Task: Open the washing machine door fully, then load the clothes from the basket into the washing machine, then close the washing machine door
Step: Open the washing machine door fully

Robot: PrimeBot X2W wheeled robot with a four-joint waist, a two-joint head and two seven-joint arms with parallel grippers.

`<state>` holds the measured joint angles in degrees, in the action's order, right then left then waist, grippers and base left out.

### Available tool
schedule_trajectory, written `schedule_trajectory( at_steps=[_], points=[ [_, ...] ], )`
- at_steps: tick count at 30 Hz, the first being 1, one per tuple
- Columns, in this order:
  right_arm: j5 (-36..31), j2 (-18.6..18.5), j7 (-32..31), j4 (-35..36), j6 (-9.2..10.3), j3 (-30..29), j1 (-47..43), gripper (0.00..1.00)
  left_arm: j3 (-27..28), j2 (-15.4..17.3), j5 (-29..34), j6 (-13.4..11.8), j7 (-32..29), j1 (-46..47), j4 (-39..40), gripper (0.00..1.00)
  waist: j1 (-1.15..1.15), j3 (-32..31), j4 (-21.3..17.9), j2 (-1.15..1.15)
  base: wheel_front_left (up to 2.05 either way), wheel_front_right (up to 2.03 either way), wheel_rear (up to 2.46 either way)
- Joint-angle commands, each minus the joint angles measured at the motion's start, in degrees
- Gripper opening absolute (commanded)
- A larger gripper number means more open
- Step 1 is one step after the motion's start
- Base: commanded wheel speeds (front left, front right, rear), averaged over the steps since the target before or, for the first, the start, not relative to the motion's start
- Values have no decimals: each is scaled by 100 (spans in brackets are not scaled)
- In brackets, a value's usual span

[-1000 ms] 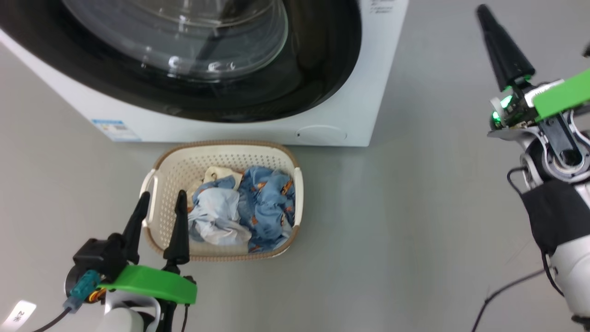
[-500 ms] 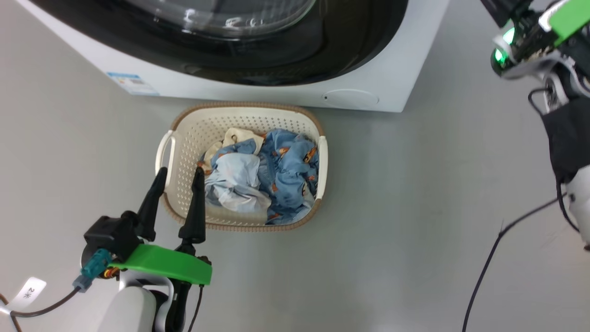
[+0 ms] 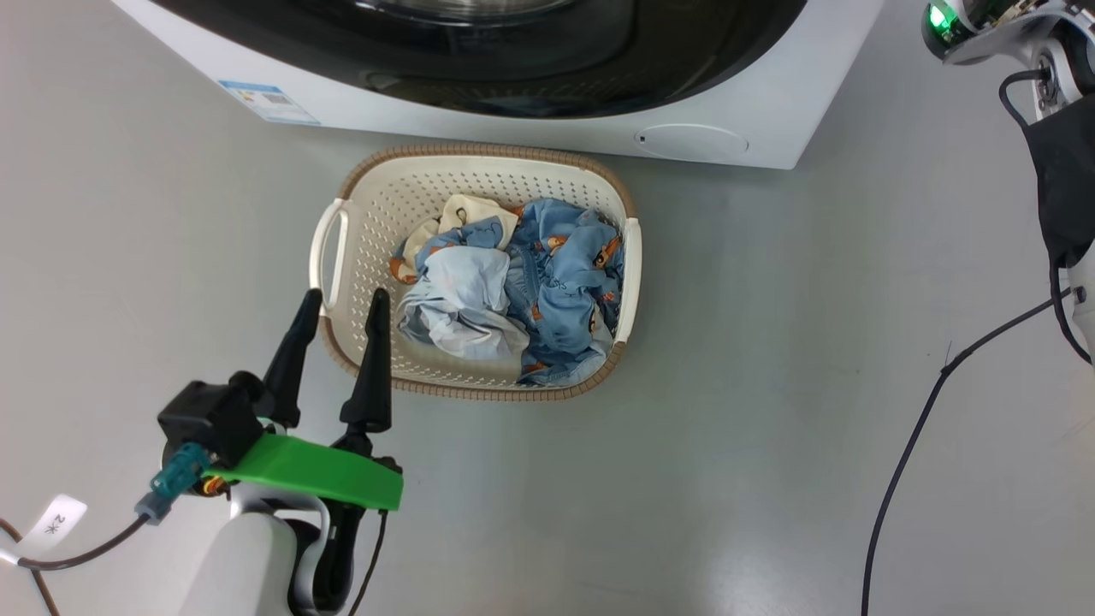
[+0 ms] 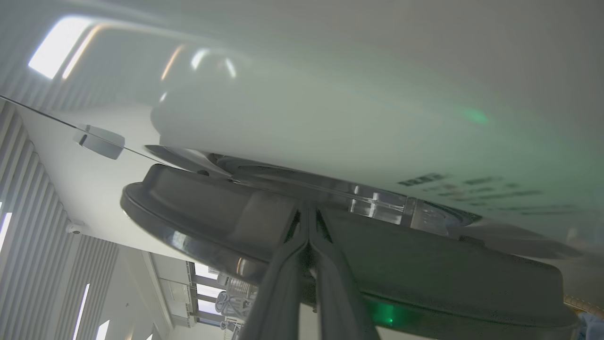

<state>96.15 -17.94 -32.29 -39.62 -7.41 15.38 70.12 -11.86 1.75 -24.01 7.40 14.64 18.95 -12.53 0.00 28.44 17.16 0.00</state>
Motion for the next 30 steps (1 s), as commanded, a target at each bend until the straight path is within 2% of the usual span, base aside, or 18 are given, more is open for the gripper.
schedule_trajectory(
  at_steps=[1, 13, 30],
  points=[
    [-108, 127, -35, 113, -8, 46, 119, 0, 159, 113, -77, 9, 36, 98, 156, 100, 0, 45, 25, 0, 0, 0, 0],
    [-301, 206, -74, 68, -8, 60, 301, 0, 127, 113, -152, 9, 36, 176, 174, 100, 0, 131, 58, 0, 0, 0, 0],
    [-450, 284, -195, 181, -8, 133, 46, 0, 102, 113, -158, 9, 36, 153, 136, 100, 0, 31, 57, 0, 0, 0, 0]
  ],
)
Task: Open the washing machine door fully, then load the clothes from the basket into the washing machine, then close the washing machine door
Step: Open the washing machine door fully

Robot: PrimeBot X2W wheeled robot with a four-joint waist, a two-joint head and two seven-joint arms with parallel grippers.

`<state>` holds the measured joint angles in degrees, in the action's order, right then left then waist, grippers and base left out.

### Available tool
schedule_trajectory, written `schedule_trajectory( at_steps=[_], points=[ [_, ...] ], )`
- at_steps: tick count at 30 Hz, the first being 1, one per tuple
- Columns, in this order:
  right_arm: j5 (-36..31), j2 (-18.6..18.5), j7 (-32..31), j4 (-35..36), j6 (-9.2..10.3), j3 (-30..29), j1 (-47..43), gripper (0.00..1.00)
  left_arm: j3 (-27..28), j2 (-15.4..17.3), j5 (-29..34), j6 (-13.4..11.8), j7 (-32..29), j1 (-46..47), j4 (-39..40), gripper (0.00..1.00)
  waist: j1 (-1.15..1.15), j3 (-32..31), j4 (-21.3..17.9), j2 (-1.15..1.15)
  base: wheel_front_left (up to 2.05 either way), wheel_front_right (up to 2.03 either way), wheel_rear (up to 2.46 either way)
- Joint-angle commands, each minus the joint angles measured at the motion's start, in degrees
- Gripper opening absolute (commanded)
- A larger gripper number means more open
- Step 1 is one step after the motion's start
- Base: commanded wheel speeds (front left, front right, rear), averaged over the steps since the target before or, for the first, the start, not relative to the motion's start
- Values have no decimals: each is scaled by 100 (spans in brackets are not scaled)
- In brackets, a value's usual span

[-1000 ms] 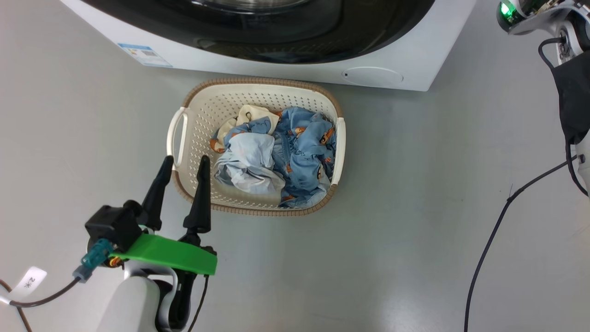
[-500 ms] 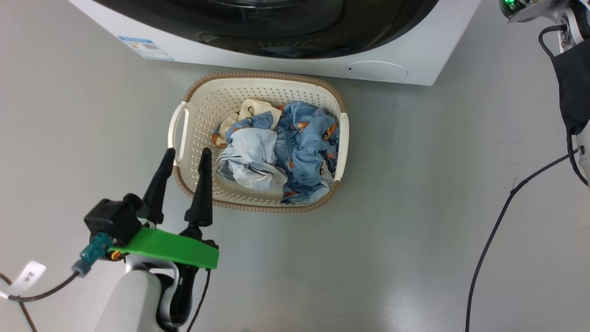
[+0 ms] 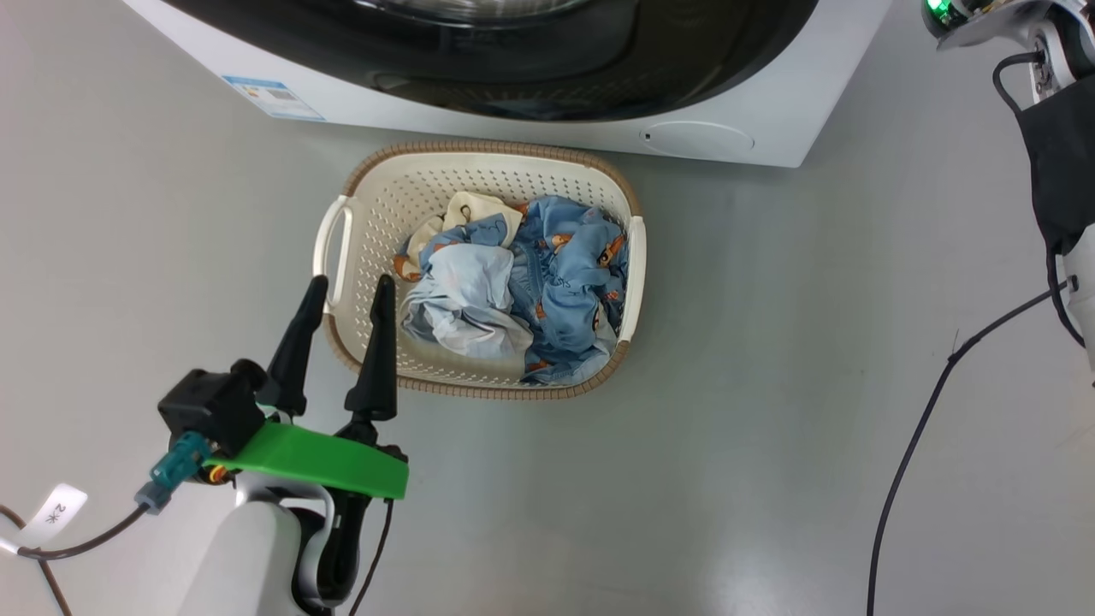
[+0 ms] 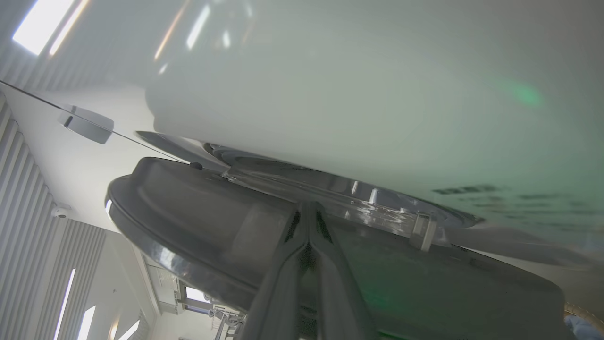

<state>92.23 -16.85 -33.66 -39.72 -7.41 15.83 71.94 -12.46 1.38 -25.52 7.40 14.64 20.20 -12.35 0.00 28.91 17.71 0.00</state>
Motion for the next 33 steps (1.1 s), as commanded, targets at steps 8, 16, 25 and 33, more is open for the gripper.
schedule_trajectory(
  at_steps=[8, 16, 25, 33],
  points=[
    [-96, 223, -101, 281, -8, 123, -373, 0, 162, 150, 12, 9, 36, -65, 109, 100, 0, -160, 2, 0, 0, 0, 0],
    [-152, 259, -130, 327, -8, 167, -511, 0, 144, 150, 10, 9, 36, -111, 122, 100, 0, -230, 13, 0, 0, 0, 0],
    [-164, 326, -213, 384, -8, 223, -630, 0, 151, 150, 15, 9, 36, -156, 122, 100, 0, -317, 8, 0, 0, 0, 0],
    [-183, 380, -311, 468, -8, 308, -836, 0, 264, 150, 31, 9, 36, -235, 149, 100, 0, -454, -41, 0, 0, 0, 0]
  ],
)
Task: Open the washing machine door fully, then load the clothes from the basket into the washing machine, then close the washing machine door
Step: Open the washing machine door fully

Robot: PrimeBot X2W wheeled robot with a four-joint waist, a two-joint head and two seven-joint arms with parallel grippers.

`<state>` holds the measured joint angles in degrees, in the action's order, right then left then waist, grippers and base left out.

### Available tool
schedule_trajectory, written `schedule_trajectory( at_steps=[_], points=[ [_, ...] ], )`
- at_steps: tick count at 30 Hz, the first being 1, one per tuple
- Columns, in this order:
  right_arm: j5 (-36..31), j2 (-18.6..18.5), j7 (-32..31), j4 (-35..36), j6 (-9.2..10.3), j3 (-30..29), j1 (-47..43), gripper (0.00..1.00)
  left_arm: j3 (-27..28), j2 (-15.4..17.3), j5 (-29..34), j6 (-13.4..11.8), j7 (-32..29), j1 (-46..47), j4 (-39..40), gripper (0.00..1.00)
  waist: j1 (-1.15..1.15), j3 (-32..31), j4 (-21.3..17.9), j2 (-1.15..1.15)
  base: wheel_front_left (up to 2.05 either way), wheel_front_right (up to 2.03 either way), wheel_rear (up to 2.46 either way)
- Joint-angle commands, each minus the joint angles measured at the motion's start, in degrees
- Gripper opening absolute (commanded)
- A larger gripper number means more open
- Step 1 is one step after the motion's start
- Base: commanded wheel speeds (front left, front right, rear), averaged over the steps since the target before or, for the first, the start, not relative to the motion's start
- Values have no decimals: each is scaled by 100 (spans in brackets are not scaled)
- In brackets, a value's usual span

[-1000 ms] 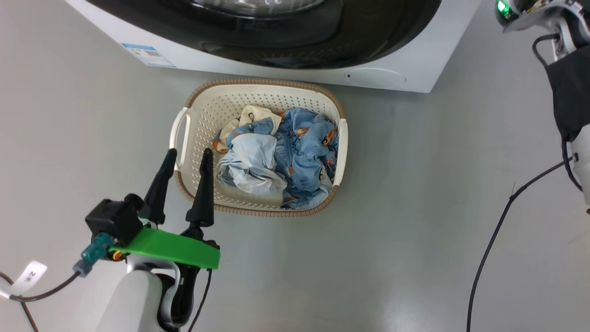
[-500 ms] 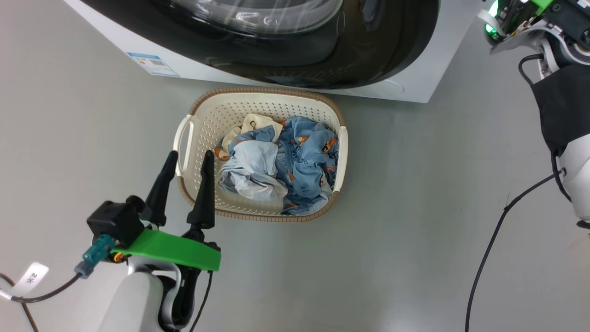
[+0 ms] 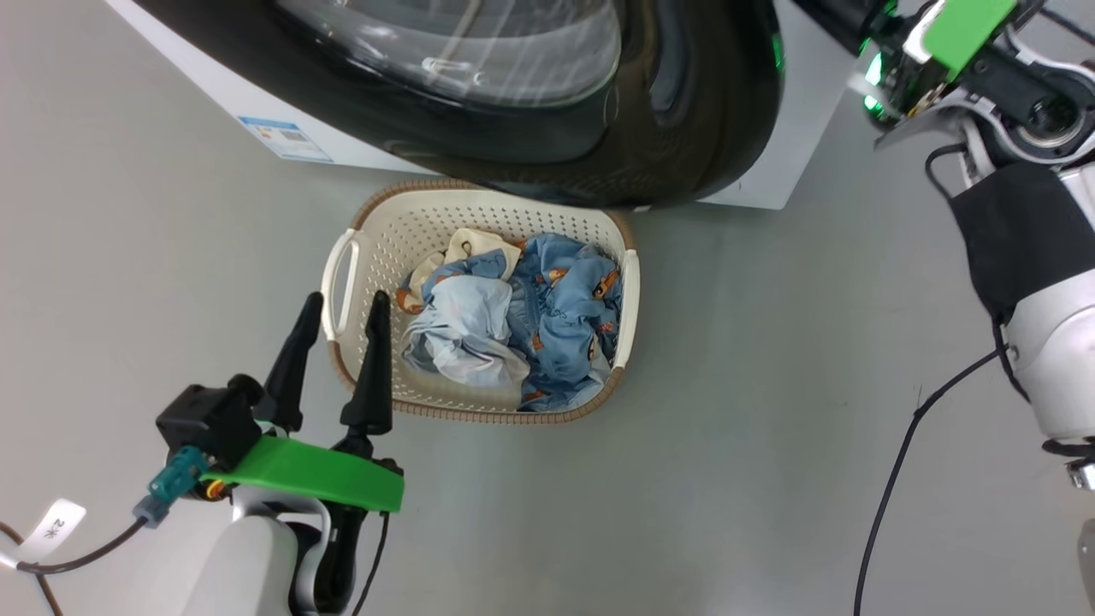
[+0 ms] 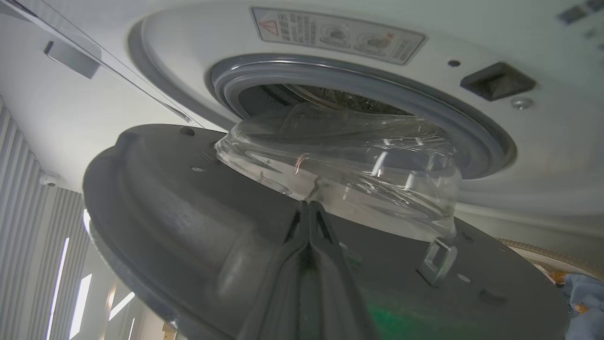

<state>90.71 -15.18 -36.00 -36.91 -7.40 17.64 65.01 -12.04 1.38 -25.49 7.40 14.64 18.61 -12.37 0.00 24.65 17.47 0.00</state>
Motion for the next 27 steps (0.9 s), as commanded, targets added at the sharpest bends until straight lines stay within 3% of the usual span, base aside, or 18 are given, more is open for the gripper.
schedule_trajectory(
  at_steps=[1, 27],
  points=[
    [-34, 223, -93, 200, -9, 142, -174, 0, 236, 150, 39, 9, 36, -90, 151, 100, 0, -45, -26, 0, 0, 0, 0],
    [18, 493, -472, 670, -9, 471, -1182, 0, 431, 150, 297, 9, 36, -489, 84, 100, 0, -682, -117, 0, 0, 0, 0]
  ],
)
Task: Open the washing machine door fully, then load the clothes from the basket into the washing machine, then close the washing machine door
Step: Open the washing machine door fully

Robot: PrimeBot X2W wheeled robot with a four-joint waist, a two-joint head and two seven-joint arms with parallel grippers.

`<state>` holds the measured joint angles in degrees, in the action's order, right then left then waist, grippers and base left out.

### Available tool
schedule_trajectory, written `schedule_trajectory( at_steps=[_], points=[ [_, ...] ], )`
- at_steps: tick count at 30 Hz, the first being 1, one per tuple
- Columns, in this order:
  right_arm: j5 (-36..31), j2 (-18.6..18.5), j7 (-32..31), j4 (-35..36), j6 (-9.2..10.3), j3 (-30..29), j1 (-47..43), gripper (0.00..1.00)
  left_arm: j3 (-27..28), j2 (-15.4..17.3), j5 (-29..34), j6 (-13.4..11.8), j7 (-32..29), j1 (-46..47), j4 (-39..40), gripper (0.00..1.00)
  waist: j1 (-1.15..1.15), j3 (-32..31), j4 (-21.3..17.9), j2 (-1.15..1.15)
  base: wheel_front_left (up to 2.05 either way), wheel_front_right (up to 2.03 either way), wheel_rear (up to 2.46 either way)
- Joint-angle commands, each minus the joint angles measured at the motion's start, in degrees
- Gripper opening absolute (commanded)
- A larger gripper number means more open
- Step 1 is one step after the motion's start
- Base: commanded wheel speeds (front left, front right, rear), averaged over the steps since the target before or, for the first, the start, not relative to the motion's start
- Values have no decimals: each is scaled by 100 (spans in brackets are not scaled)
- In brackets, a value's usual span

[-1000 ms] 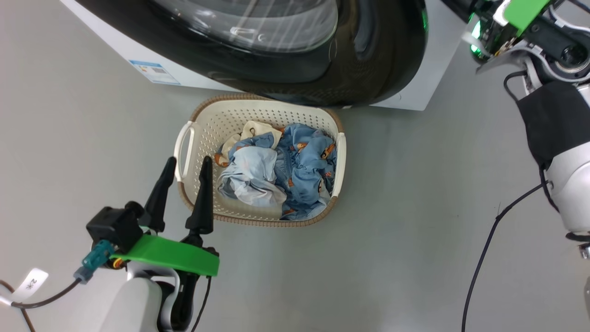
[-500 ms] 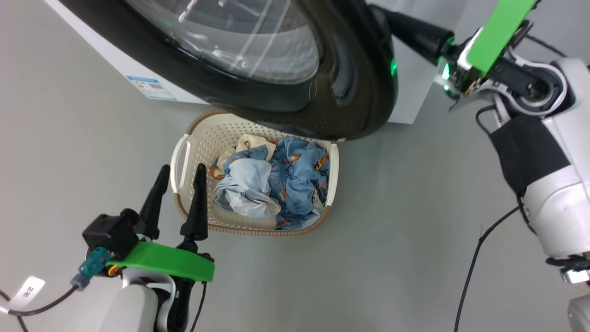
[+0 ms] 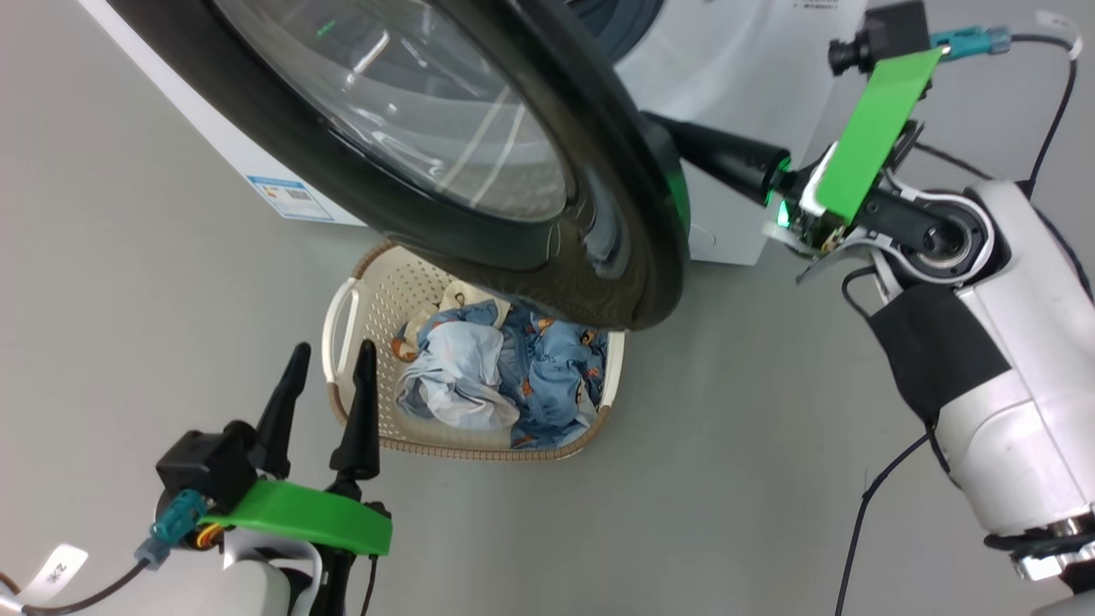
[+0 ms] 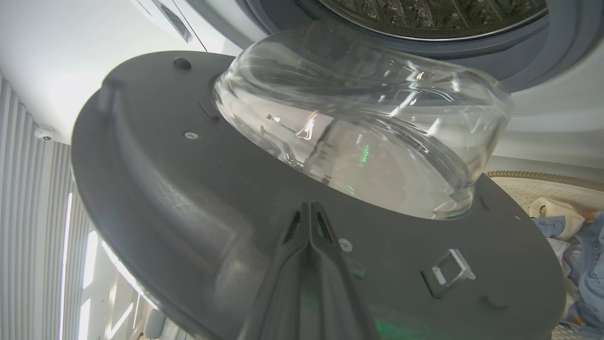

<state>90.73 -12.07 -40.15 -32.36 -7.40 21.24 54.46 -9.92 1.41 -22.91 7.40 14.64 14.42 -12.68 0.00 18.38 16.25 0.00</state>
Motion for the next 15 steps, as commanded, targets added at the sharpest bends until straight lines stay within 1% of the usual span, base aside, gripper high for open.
schedule_trajectory(
  at_steps=[1, 15],
  points=[
    [18, 191, -74, 242, -9, 124, -175, 0, 228, 147, 42, 9, 36, -86, 116, 100, 0, -81, 6, 0, 0, 0, 0],
    [62, 354, -265, 564, -9, 268, -747, 0, 327, 147, 146, 9, 36, -334, 94, 100, 0, -428, -6, 0, 0, 0, 0]
  ],
)
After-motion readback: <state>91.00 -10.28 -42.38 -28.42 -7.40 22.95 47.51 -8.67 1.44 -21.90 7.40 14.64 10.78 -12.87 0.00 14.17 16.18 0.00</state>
